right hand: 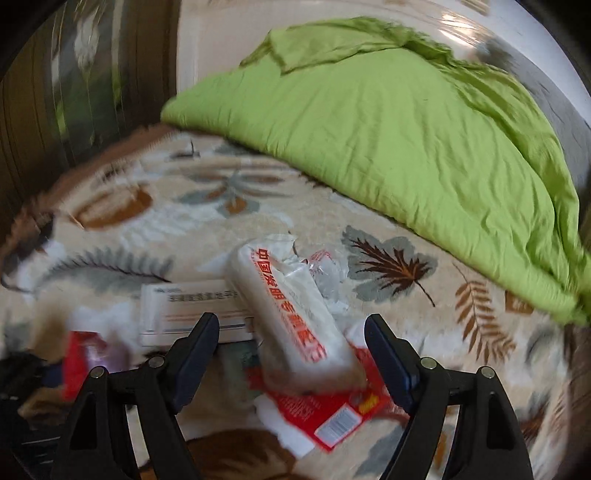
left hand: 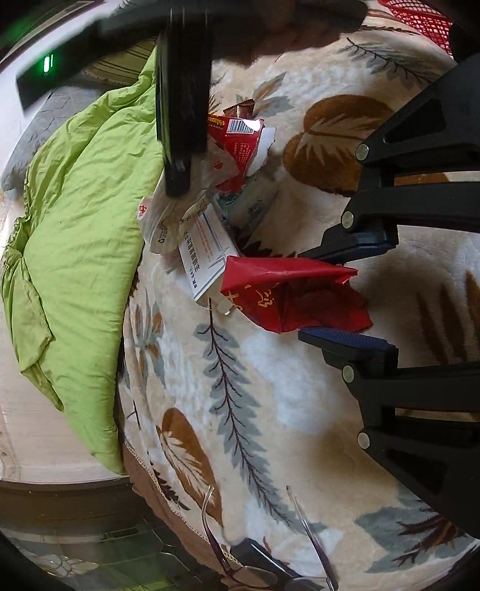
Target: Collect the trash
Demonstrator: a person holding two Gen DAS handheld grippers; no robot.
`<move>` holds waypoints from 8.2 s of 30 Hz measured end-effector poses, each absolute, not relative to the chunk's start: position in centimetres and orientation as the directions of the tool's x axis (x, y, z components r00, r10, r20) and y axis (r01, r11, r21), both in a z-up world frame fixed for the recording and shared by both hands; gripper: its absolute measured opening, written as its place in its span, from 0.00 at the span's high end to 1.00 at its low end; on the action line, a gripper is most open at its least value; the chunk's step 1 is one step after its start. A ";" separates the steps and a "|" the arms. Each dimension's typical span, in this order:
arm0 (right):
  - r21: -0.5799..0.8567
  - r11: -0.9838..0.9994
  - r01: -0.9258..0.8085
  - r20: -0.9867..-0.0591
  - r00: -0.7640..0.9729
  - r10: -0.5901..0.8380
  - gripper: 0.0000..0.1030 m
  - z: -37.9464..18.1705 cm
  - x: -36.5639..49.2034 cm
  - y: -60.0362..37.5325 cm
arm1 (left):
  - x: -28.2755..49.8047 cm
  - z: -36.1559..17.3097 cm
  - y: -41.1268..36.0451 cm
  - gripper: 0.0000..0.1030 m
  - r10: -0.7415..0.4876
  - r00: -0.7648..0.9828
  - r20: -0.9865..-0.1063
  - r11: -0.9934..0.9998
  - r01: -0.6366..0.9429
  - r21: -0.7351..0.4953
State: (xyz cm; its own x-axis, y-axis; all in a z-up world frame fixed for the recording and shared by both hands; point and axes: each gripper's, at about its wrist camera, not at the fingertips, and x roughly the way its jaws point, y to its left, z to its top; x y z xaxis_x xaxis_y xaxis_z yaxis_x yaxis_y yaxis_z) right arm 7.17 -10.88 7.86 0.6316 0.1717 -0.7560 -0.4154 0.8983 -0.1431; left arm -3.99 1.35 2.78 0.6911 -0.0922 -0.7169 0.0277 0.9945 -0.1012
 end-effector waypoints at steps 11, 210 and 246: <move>-0.059 0.944 -0.325 -0.661 0.721 0.207 0.63 9.3 0.6 -12.8 | -4.2 2.9 1.0 0.68 -0.104 0.696 -0.710 0.994 0.047 -0.099; 0.312 0.913 0.264 -0.580 0.814 -0.036 0.34 11.1 -30.6 -38.7 | -18.7 11.3 -19.3 0.35 -0.334 0.673 -0.660 0.848 0.521 0.102; 0.166 0.986 0.001 -0.625 0.774 0.105 0.34 8.8 -19.4 -22.1 | -15.8 12.9 -2.2 0.34 -0.047 0.824 -0.564 0.991 0.110 0.078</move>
